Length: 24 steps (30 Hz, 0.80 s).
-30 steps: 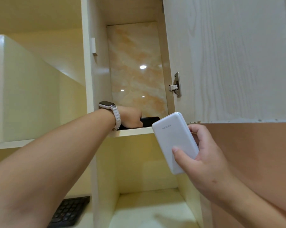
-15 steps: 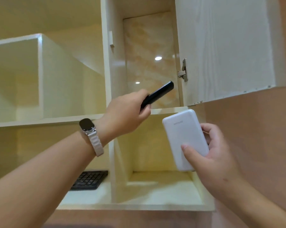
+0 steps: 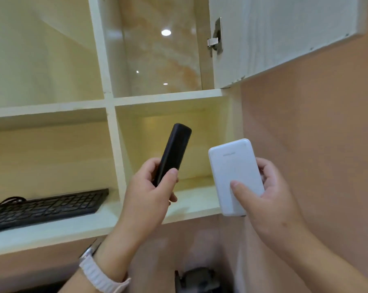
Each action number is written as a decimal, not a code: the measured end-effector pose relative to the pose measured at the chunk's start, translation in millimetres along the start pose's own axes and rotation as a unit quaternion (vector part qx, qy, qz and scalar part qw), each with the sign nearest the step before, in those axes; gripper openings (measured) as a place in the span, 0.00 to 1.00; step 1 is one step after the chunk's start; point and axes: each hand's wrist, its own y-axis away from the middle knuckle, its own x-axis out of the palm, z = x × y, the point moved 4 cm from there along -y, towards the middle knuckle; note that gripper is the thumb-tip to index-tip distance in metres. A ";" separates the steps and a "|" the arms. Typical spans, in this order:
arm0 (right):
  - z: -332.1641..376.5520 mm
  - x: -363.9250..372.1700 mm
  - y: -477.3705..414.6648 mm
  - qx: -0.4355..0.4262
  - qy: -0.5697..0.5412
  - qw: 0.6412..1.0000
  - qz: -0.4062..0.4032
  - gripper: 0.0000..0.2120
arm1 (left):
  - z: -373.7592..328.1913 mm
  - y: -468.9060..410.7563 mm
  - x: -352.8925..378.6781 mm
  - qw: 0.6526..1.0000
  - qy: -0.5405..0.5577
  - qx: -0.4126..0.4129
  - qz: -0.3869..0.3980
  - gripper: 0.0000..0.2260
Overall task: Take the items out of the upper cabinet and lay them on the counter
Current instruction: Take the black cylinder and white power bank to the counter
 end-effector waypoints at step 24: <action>-9.6 26.6 257.6 0.247 0.241 0.843 -0.412 0.12 | 110.6 193.0 58.3 0.809 0.347 -0.288 0.378 0.04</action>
